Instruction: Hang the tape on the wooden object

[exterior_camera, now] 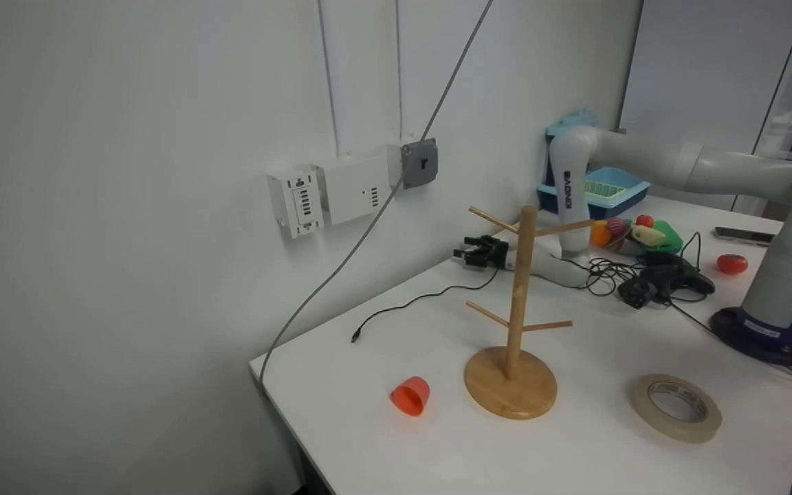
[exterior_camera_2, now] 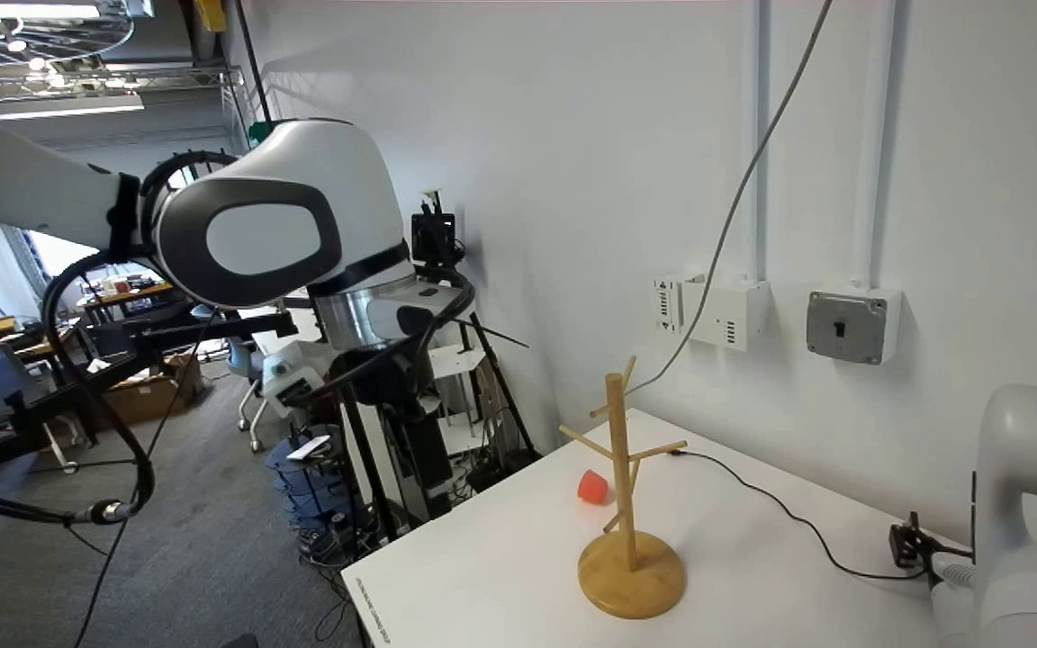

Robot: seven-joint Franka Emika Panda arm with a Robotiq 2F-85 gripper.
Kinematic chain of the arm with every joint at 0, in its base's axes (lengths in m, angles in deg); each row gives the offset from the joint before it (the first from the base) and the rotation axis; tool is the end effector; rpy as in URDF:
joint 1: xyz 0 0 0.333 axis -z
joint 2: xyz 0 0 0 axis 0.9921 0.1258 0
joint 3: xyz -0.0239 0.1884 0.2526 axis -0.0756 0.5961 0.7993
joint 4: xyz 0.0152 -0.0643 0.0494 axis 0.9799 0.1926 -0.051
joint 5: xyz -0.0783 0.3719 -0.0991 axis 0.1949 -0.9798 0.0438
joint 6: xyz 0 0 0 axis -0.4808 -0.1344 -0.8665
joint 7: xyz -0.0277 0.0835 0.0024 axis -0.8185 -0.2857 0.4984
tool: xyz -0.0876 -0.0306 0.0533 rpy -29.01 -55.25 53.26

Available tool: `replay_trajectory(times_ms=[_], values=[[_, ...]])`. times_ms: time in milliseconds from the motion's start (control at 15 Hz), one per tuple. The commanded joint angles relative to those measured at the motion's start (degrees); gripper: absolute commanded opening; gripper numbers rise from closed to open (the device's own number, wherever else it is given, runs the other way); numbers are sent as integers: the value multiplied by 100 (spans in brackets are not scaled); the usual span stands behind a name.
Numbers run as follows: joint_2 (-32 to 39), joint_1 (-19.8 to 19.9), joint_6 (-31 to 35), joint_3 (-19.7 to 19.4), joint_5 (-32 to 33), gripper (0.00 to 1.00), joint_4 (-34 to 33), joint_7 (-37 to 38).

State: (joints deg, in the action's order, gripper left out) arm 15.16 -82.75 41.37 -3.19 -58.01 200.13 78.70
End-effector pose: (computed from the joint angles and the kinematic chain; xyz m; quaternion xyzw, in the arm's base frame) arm 0.4161 0.0083 0.4131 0.9982 -0.0420 0.0083 0.0419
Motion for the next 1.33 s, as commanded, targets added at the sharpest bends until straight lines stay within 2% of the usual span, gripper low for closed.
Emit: replay_trajectory(times_ms=[0,533,1267], values=[[69,44,90,25,-16,100,-7,-17],[313,37,211,77,-22,100,-58,118],[1961,28,696,78,-36,100,-619,684]])
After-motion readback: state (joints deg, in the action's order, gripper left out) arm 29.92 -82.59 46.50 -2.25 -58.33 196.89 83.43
